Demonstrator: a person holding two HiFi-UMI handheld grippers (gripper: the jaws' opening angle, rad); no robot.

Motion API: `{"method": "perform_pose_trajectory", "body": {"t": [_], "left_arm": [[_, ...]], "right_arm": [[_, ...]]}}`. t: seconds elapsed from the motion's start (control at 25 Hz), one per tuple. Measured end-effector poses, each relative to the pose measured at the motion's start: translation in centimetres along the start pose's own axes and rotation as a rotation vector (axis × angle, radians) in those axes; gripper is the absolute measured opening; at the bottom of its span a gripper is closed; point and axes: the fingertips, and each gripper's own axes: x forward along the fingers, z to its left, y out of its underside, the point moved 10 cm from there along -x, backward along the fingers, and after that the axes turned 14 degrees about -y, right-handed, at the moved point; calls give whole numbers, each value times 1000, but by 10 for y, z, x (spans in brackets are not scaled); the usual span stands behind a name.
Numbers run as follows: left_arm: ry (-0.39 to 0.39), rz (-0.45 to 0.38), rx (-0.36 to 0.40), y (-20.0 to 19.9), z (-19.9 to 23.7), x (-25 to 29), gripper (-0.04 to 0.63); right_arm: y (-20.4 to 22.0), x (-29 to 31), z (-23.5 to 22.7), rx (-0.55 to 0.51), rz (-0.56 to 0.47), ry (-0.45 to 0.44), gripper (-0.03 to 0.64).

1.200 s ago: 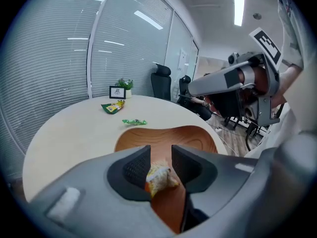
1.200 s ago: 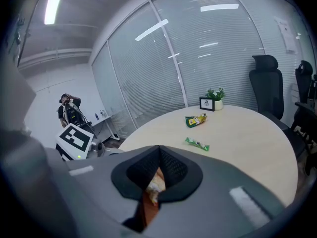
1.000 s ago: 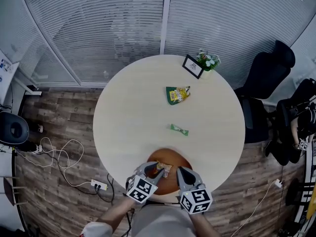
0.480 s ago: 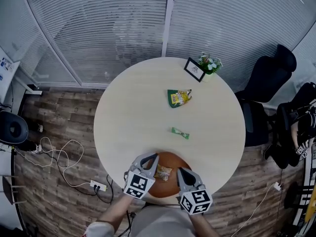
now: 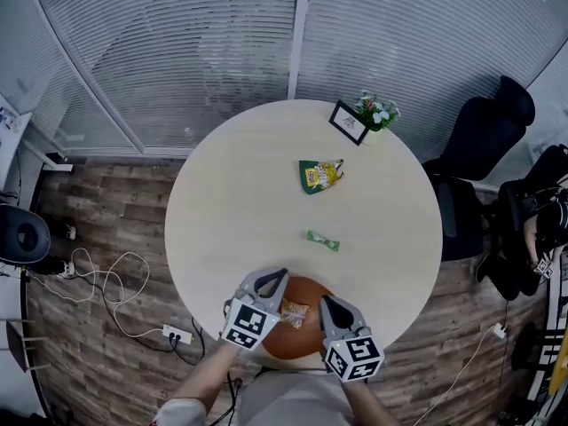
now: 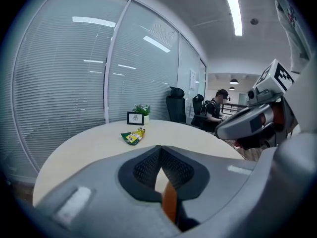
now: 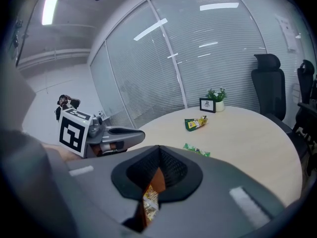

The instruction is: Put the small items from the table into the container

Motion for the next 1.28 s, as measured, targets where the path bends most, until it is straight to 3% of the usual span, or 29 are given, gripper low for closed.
{"method": "perform_pose_trajectory", "body": {"t": [0.24, 0.36, 0.48, 0.68, 0.96, 1.28], "left_arm": [[39, -8, 52, -7, 13, 31, -3], [94, 20, 87, -10, 21, 61, -3], [201, 89, 94, -5, 22, 99, 87], [304, 177, 165, 19, 18, 150, 132], [344, 278, 218, 52, 6, 191, 156], [323, 286, 232, 58, -2, 208, 141]], "right_arm": [[-25, 7, -26, 8, -33, 37, 3], [-37, 9, -40, 13, -52, 60, 3], [-41, 10, -51, 22, -55, 75, 3], [-36, 9, -62, 52, -37, 96, 3], [-24, 0, -76, 133, -31, 125, 3], [-17, 0, -84, 150, -6, 130, 3]]}}
